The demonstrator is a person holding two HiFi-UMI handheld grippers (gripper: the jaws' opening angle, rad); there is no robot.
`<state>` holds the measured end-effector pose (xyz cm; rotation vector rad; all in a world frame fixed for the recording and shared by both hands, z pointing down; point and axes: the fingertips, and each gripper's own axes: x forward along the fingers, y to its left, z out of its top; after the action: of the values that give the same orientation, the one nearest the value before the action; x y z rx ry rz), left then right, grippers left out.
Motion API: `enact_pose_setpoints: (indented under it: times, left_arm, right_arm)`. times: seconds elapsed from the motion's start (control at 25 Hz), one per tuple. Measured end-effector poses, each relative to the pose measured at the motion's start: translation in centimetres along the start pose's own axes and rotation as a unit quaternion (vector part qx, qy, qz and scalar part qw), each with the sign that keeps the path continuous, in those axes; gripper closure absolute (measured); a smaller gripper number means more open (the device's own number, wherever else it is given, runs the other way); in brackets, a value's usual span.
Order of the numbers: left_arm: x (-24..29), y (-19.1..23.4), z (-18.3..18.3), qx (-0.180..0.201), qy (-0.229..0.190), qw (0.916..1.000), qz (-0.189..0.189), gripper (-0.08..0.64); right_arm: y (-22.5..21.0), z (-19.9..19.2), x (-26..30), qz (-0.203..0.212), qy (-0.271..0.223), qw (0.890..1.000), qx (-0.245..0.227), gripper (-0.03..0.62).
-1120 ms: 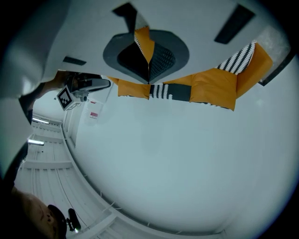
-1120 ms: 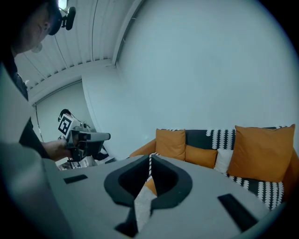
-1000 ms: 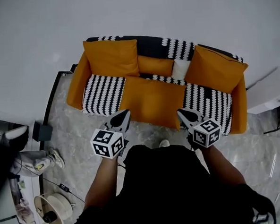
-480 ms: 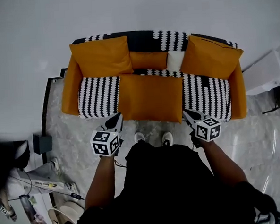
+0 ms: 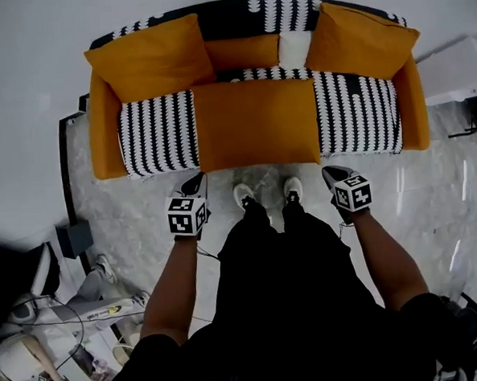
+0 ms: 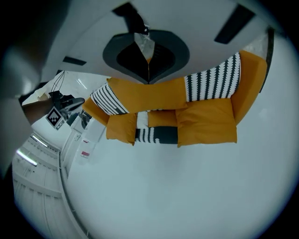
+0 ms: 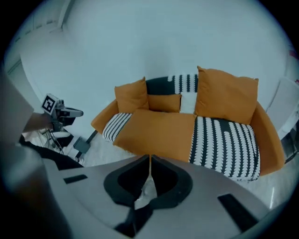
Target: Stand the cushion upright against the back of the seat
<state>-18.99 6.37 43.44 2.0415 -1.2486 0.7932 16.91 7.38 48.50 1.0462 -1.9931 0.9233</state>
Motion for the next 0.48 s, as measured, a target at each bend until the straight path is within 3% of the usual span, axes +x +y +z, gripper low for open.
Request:
enact_pose_setpoints:
  times: [0.24,0.48]
  left_arm:
    - [5.4,4.6,-8.0,-0.008,0.104,0.9946,0.007,0.543]
    - [10.6,10.7,-14.8,-0.064,0.179,0.9815,0.028,0.543]
  right_arm:
    - [-1.0,-5.3,4.5,-0.040,0.066,0.997,0.015,0.552]
    - [-2.5,-5.2,8.7,-0.083,0.087,0.993,0.021,0.552]
